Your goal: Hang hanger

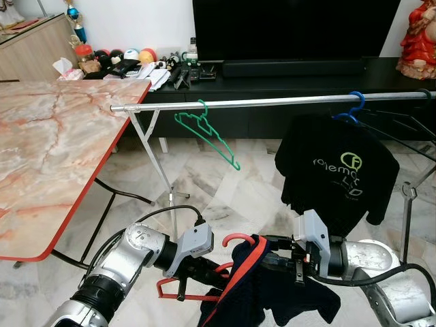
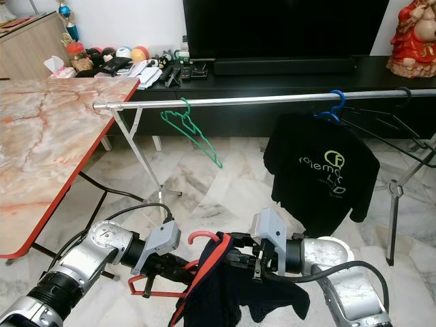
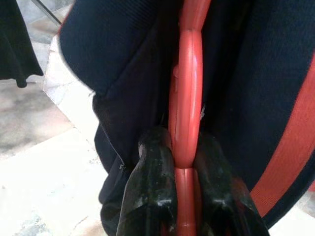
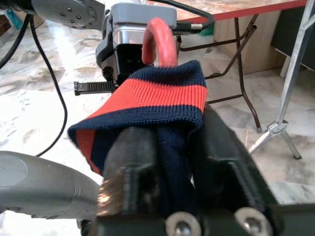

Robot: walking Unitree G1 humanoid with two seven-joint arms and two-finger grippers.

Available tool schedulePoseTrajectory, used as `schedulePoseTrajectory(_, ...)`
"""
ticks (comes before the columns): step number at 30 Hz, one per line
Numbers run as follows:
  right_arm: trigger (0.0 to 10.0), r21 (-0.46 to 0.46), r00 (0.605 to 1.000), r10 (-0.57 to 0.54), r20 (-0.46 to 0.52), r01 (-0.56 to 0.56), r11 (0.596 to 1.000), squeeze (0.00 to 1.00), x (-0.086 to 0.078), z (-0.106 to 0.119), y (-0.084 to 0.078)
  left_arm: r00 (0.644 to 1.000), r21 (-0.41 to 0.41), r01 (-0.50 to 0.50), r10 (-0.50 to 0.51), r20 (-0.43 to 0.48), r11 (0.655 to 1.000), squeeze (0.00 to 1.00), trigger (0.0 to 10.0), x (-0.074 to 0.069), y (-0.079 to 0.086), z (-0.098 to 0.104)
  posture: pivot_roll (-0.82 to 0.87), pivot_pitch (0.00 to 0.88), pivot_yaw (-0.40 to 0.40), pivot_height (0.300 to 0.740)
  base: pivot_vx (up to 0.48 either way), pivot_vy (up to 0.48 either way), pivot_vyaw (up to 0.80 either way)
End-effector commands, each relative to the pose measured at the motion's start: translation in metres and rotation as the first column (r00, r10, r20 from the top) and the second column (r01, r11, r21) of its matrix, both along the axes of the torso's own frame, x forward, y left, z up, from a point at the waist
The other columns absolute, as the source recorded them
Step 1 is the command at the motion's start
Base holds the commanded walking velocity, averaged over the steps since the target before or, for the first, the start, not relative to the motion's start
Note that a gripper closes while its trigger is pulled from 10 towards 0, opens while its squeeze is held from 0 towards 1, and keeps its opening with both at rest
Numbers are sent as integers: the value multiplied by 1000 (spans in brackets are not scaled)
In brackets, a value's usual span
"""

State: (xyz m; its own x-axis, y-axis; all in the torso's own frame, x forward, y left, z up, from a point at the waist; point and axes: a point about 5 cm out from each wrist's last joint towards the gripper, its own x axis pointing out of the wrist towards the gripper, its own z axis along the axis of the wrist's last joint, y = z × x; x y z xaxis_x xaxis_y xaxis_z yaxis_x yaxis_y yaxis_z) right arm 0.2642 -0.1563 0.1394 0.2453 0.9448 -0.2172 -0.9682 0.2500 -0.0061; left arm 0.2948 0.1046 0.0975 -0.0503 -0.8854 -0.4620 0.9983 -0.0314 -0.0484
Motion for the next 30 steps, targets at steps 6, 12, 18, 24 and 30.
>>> schedulePoseTrajectory(6,0,25,999,-15,36,14,1000,0,-3,11,-6,1000,17,-3,3,-10,1000,0,0,-1,6,-2,-25,65,92,740,0,0,0)
schedulePoseTrajectory(12,0,27,999,-25,31,24,999,0,-4,11,-10,1000,24,-3,3,-17,1000,0,0,-2,9,-3,-26,65,93,740,0,0,0)
schedulePoseTrajectory(18,0,-85,1000,-21,0,21,996,0,-9,-1,-17,1000,45,-8,9,-17,999,0,0,-2,15,-4,-25,64,92,740,0,0,0)
schedulePoseTrajectory(24,0,-159,999,-35,-12,33,987,0,-8,-9,-21,1000,79,-4,5,-8,997,0,0,-2,17,-7,-23,65,91,740,0,0,0)
schedulePoseTrajectory(30,5529,-161,1000,-27,-5,26,987,0,-7,-8,-19,1000,69,-4,5,-12,998,0,0,-3,16,-7,-25,64,91,740,0,0,0)
